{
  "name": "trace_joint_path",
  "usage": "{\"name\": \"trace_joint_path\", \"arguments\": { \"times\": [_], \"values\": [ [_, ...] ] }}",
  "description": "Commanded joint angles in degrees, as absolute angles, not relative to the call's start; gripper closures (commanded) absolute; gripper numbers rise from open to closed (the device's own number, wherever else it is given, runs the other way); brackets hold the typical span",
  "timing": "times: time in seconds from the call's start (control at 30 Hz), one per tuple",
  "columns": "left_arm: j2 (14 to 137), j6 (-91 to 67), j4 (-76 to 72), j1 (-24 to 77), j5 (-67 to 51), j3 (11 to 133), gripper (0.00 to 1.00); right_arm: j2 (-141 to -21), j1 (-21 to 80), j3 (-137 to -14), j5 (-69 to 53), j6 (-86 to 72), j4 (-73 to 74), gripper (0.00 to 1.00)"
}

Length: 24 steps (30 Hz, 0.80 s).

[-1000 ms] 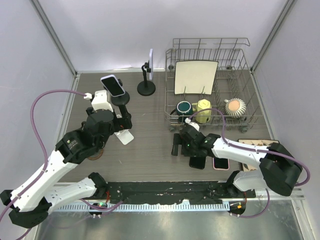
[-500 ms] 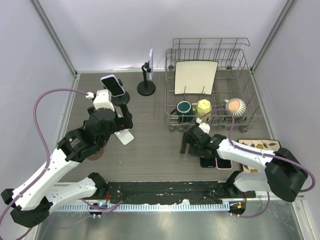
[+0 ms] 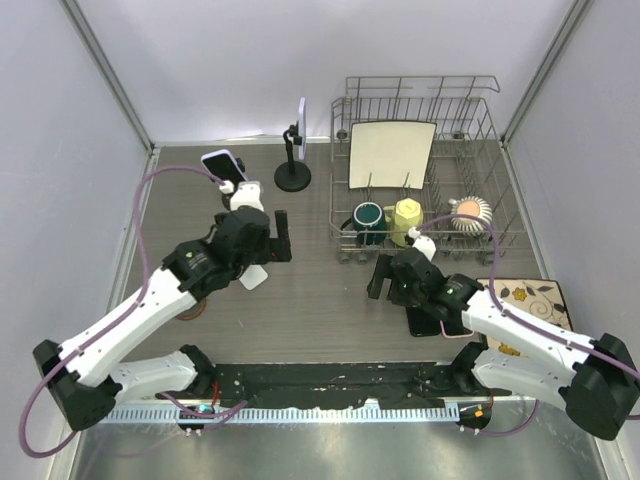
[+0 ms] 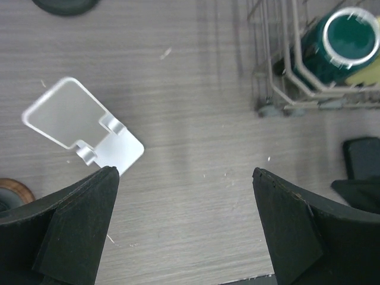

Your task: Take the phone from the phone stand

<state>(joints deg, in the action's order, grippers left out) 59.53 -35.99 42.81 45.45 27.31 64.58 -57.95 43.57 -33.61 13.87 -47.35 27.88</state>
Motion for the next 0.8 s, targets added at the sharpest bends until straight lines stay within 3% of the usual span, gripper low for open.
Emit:
{"name": "trace_joint_path", "arguments": {
  "times": [0.0, 0.43, 0.77],
  "values": [
    [64.33, -37.79, 40.26, 45.18, 21.01, 61.79, 0.00, -54.32, 43.42, -36.91, 17.22, -44.83, 25.75, 0.02],
    [76.11, -39.72, 25.85, 40.09, 10.29, 49.06, 0.00, -48.43, 43.42, -37.09, 20.74, -42.46, 27.33, 0.03],
    [85.60, -39.55, 21.89, 38.85, 8.35, 49.04, 0.00, -45.97, 43.24, -37.70, 25.40, -40.35, 29.00, 0.01]
  ]
}}
